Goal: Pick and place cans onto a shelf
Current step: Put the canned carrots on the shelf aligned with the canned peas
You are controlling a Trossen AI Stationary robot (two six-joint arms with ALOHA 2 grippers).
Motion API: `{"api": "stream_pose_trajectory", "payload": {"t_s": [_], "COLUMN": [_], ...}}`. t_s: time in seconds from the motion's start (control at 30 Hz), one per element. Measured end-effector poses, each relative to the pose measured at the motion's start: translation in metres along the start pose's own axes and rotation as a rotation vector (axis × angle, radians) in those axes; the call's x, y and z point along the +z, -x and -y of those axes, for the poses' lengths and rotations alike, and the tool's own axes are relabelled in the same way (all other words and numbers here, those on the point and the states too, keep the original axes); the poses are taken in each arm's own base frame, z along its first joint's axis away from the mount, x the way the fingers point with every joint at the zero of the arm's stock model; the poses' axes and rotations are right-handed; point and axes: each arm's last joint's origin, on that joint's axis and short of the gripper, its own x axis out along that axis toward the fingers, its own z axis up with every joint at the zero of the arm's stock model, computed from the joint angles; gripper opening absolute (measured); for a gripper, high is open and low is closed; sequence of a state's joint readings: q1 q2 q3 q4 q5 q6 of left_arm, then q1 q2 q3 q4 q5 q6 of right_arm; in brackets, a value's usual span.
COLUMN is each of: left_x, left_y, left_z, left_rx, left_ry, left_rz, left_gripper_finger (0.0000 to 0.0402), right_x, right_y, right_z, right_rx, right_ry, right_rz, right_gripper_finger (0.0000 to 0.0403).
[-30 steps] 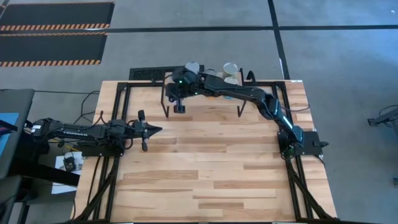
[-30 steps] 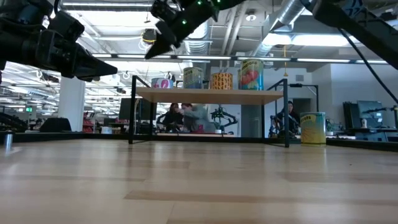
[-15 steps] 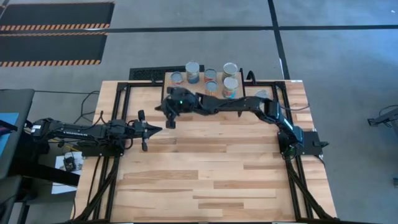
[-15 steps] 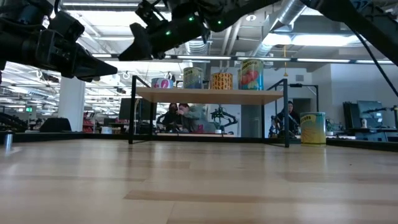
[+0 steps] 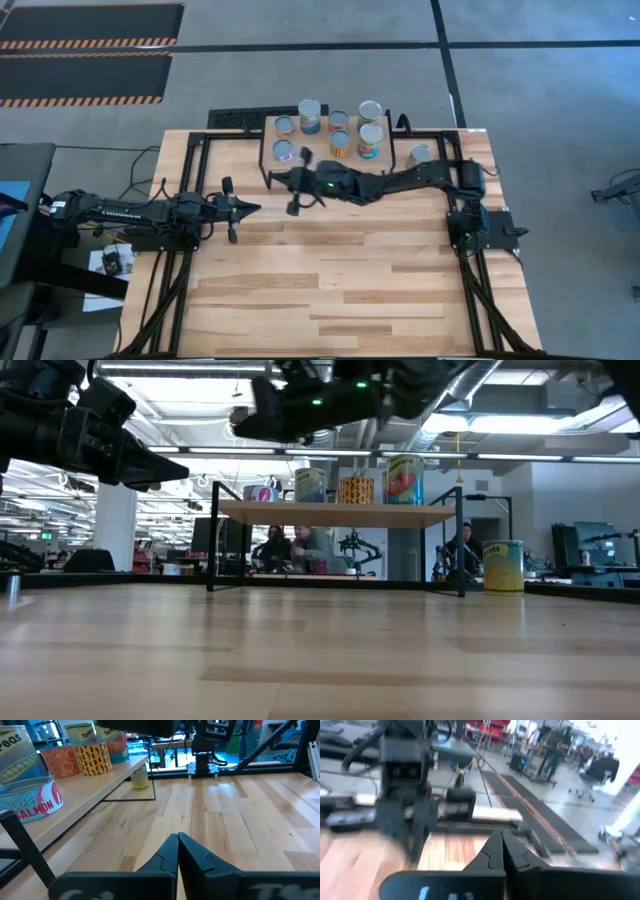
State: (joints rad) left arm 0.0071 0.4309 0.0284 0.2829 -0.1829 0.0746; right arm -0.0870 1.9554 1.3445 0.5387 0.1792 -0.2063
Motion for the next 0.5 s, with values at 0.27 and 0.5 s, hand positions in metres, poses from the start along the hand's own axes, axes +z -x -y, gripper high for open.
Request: {"api": "stream_pose_trajectory", "payload": {"t_s": [0.27,0.5], "left_x": [0.001,0.001], "left_y": [0.0,0.0], "left_z": [0.0,0.0], "left_rx": [0.009,0.014], "left_ry": [0.002,-0.001], "left_rz": [0.01,0.014], "left_gripper_finger": [0.0,0.0], "right_x": [-0.015,-0.006], "right_y": [0.077,0.145], "right_z": [-0.016,-0.023], "right_rx": [-0.071,-0.004], "right_ry": [-0.028,-0.104], "right_rz": [-0.076,-0.192], "right_gripper_finger": [0.0001,0.0002]}}
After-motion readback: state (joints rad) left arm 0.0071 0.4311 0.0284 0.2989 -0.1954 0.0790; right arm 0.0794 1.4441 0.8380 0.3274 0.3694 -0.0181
